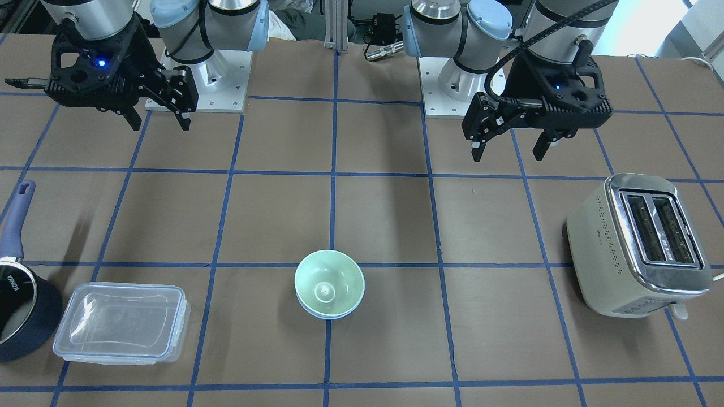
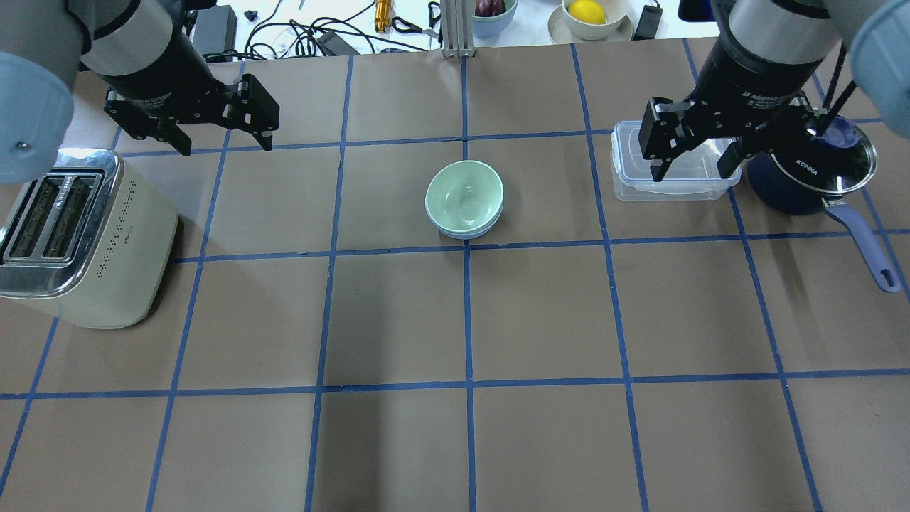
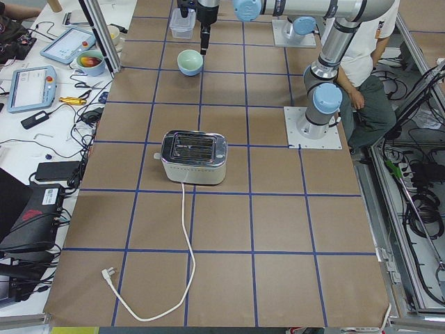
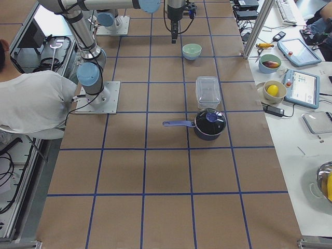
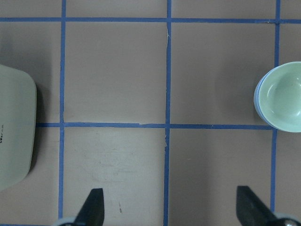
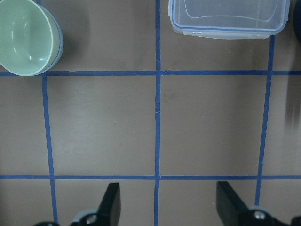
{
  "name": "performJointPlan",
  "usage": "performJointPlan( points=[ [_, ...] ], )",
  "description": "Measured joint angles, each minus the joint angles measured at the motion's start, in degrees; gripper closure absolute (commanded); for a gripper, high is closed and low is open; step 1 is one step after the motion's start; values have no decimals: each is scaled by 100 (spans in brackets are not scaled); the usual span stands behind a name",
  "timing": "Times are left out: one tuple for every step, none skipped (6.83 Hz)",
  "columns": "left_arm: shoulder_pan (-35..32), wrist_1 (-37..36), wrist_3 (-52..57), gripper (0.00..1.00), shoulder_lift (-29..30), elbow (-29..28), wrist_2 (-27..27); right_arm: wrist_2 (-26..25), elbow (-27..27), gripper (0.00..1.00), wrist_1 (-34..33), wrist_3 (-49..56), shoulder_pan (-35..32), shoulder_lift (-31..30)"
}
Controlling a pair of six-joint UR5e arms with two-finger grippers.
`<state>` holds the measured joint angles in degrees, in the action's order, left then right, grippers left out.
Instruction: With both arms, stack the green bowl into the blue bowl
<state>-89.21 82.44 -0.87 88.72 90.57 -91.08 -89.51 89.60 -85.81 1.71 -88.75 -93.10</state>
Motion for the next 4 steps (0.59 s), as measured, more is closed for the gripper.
performJointPlan(
  points=[
    [-4,3,-16,0,7,-1,17,-11,-55,0,25,12,-1,11],
    [-7,2,-23,0,8,-3,23,-16,-85,0,45,34,-2,16],
    [-8,1,-26,0,5,-3,22,-19,-96,0,52,48,-2,21],
    [-8,0,-27,0,7,-4,23,-21,-98,0,54,59,-2,25]
  ],
)
